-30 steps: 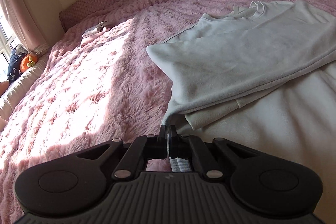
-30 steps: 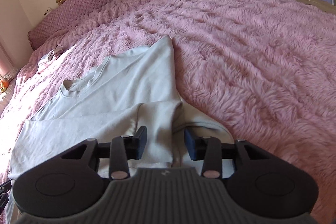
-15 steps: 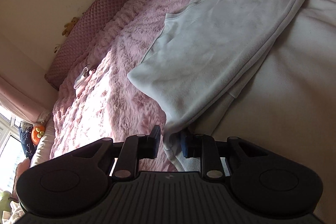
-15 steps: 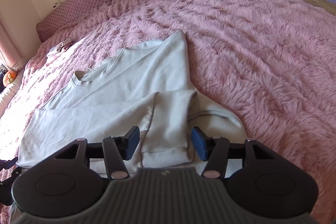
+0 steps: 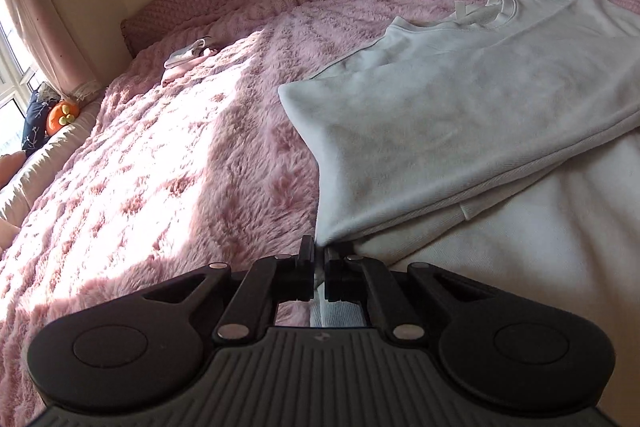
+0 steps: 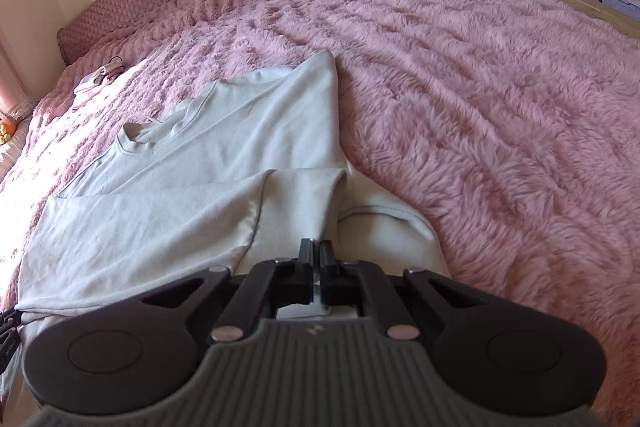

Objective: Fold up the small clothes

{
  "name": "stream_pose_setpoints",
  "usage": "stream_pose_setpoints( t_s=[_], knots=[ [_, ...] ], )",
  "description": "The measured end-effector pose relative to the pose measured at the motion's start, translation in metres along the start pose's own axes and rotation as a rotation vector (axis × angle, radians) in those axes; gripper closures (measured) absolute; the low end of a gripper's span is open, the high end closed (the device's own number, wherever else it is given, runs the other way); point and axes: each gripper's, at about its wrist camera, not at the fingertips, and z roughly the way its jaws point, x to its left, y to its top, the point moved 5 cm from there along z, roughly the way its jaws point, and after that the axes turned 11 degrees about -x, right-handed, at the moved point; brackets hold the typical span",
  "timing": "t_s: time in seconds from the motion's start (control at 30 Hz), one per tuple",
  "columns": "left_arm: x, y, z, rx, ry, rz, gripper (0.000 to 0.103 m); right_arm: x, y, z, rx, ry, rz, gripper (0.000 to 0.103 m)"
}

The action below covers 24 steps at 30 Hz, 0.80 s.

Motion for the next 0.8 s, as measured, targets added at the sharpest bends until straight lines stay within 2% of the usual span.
stream_pose_setpoints(
  t_s=[0.03,0.07,0.1,0.13,0.17,0.37,0.43,0.47,0.6,0.63,0.73,0.8],
  knots=[
    [0.002,0.003,-0.004,-0.007,-0.001,-0.008,0.099,-0.004,0.000,-0.002,0.007,0.011,0.030,0.100],
    [0.004,0.004,-0.008,-0.014,0.002,-0.003,0.098,-0.007,0.000,-0.005,0.006,0.015,0.057,0.098],
    [0.006,0.005,-0.010,-0.023,0.001,0.003,0.097,-0.010,0.000,-0.008,0.005,0.026,0.087,0.086],
    [0.006,0.007,-0.016,-0.044,0.001,0.021,0.095,-0.011,-0.001,-0.010,0.008,0.045,0.116,0.068],
    [0.005,0.009,-0.018,-0.055,0.000,0.050,0.092,-0.012,-0.002,-0.013,0.006,0.057,0.136,0.064],
    [-0.007,0.010,-0.009,-0.063,-0.024,0.185,0.091,0.000,-0.013,-0.007,0.029,0.067,0.105,0.065],
    [-0.009,0.009,-0.004,-0.052,-0.035,0.180,0.093,0.003,-0.013,-0.005,0.028,0.074,0.100,0.099],
    [-0.006,0.009,-0.003,-0.044,-0.037,0.143,0.099,0.004,-0.011,-0.006,0.023,0.077,0.102,0.100],
    [0.017,0.006,-0.006,-0.020,0.005,-0.037,0.099,0.010,0.006,-0.031,-0.083,0.082,0.039,0.100],
    [0.019,0.002,-0.005,0.003,0.007,-0.075,0.100,0.009,0.007,-0.033,-0.082,0.083,0.038,0.100],
    [0.025,-0.014,-0.001,0.069,0.026,-0.133,0.103,0.001,-0.008,-0.026,0.003,0.053,0.038,0.100],
    [0.032,-0.017,-0.007,0.066,0.029,-0.167,0.103,-0.004,-0.021,-0.020,0.041,0.038,0.025,0.097]
  ],
)
